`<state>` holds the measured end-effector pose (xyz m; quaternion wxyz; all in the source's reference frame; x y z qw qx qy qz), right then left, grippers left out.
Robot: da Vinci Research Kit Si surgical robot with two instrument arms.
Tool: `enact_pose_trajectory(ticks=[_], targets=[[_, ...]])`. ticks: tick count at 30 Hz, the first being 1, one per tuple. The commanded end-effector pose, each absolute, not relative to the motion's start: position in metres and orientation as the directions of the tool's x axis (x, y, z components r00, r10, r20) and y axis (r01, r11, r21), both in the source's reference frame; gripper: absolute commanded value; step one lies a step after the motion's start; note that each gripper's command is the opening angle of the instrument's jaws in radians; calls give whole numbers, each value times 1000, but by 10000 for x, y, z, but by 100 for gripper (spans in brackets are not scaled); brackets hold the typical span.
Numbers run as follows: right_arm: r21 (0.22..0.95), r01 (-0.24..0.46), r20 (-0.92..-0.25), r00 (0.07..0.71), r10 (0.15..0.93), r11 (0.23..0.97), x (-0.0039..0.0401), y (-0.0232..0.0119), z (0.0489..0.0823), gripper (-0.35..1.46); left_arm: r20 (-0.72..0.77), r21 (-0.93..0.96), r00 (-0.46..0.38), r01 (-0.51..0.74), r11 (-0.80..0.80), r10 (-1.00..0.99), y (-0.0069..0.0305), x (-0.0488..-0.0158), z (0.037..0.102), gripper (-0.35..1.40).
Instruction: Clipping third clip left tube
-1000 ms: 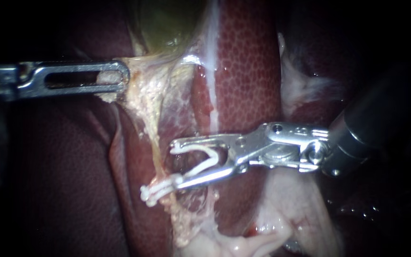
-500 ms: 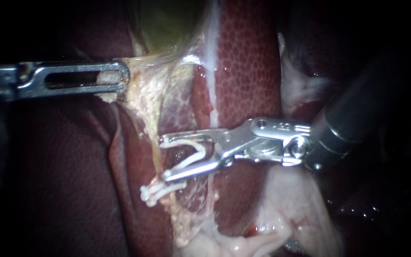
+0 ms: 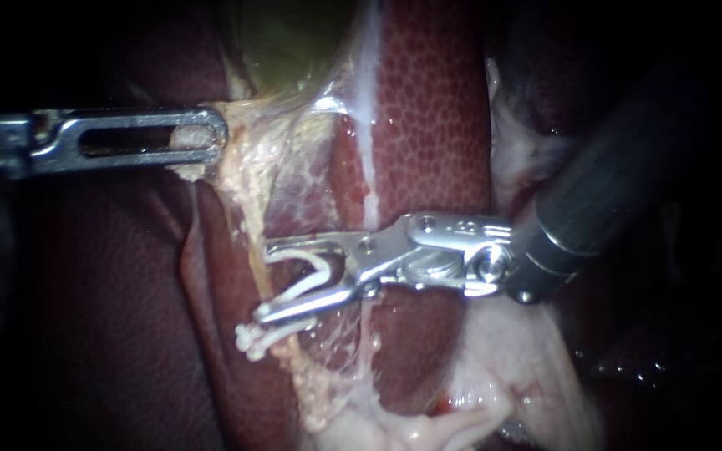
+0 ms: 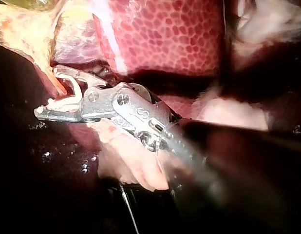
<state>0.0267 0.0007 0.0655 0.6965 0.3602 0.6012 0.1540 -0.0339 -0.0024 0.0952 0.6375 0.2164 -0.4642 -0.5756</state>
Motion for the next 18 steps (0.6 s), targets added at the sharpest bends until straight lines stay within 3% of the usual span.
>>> enact_pose_trajectory(ticks=[1,9,18], targets=[[692,227,-722,232,652,686,269,5,654,60,343,810,-94,533,244,-935,-24,-339,952,-13],[709,272,-703,202,681,651,281,0,643,60,343,810,-94,533,244,-935,-25,-339,952,-13],[713,271,-699,200,687,646,286,2,642,59,343,810,-94,533,244,-935,-25,-339,952,-13]])
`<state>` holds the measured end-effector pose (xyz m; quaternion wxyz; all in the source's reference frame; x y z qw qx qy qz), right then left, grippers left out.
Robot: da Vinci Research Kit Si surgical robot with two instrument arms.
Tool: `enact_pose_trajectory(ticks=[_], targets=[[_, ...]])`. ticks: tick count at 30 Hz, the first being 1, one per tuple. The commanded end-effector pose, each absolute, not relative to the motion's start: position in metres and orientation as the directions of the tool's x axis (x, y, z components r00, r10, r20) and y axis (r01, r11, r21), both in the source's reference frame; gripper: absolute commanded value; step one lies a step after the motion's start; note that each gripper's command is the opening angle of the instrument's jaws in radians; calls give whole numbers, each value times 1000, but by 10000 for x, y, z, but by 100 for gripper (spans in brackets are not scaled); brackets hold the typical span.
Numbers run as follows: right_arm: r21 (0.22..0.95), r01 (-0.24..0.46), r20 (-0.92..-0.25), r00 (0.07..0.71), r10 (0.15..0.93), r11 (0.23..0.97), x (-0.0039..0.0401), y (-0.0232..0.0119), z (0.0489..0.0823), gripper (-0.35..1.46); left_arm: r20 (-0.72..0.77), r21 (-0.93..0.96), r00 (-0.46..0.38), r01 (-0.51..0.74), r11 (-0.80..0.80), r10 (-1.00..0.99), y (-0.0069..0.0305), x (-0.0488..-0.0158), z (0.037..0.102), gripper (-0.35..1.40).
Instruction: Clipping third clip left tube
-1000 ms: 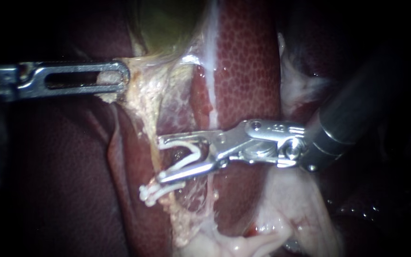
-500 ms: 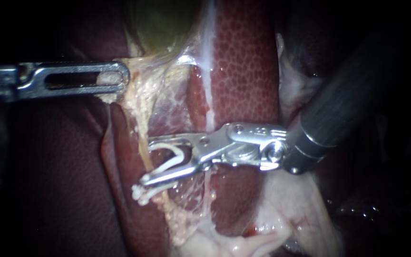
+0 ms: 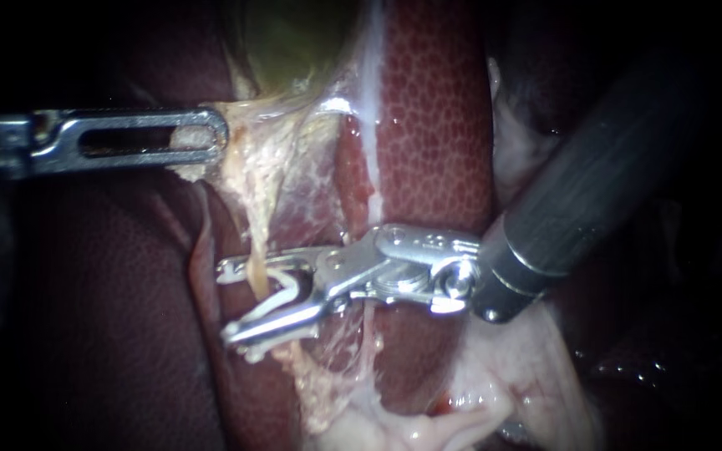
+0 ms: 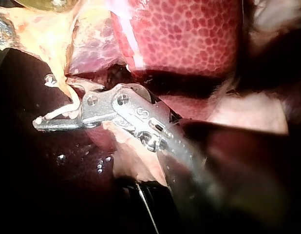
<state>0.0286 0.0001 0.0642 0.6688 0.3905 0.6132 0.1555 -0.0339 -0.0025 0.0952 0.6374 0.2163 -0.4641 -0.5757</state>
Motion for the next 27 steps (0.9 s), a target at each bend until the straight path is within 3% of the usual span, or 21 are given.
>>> enact_pose_trajectory(ticks=[1,14,24,27], targets=[[713,271,-698,197,688,646,286,3,642,59,343,810,-94,533,244,-935,-25,-339,952,-13],[716,271,-694,187,695,643,284,11,639,46,343,810,-94,533,244,-935,-25,-340,951,-13],[716,274,-694,187,695,642,280,11,639,13,343,810,-94,533,244,-935,-25,-340,951,-13],[716,275,-695,185,695,642,277,11,640,-15,343,810,-94,533,244,-935,-25,-339,951,-13]])
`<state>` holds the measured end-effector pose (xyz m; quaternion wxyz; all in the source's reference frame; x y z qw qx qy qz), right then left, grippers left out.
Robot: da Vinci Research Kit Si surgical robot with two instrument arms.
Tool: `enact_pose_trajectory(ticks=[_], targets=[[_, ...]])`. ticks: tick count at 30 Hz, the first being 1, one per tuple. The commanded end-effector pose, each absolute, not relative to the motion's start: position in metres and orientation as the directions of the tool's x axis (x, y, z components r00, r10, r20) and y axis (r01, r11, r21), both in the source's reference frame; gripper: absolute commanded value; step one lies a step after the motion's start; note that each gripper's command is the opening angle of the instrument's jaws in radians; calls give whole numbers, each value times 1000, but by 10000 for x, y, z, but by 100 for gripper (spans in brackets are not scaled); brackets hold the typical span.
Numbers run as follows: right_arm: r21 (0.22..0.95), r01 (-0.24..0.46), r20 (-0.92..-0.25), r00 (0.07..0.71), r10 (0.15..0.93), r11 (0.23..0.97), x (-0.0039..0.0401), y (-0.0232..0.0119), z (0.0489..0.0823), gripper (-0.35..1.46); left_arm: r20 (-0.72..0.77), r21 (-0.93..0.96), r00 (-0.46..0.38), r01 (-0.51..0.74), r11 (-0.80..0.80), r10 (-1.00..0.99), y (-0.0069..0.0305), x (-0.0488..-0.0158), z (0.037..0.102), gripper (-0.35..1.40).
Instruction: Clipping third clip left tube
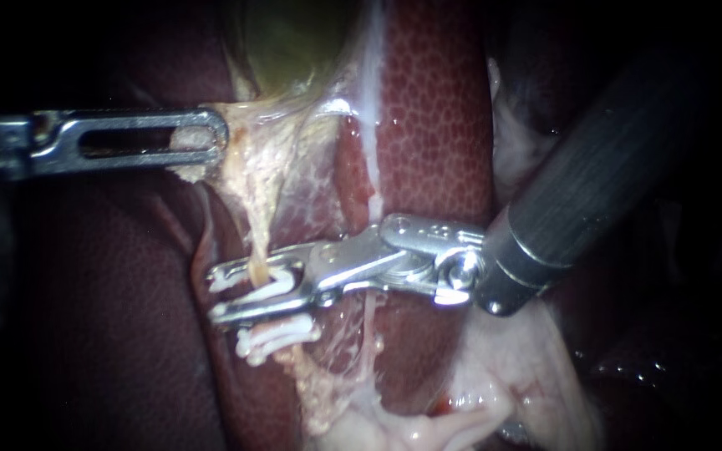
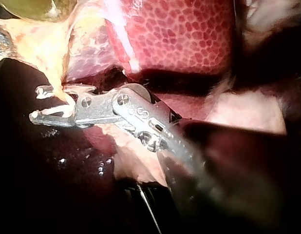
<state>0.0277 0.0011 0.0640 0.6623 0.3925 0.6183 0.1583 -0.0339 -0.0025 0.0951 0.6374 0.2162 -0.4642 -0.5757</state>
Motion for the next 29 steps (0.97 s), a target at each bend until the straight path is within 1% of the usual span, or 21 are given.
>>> enact_pose_trajectory(ticks=[1,2,5,11,16,29], targets=[[716,276,-695,188,694,642,276,11,640,-23,343,810,-94,533,244,-935,-25,-339,951,-13],[716,275,-695,194,693,641,275,11,640,-35,343,810,-94,533,244,-935,-25,-339,951,-13],[717,274,-695,208,688,641,273,11,642,-35,343,810,-94,533,244,-935,-25,-339,951,-13],[717,275,-695,211,687,641,272,12,643,-35,343,810,-94,533,244,-935,-25,-339,951,-13],[722,275,-691,227,686,635,272,11,644,-35,343,810,-94,533,244,-935,-25,-339,951,-13],[729,280,-683,230,693,625,272,11,645,-35,343,810,-93,533,244,-935,-25,-340,952,-13]])
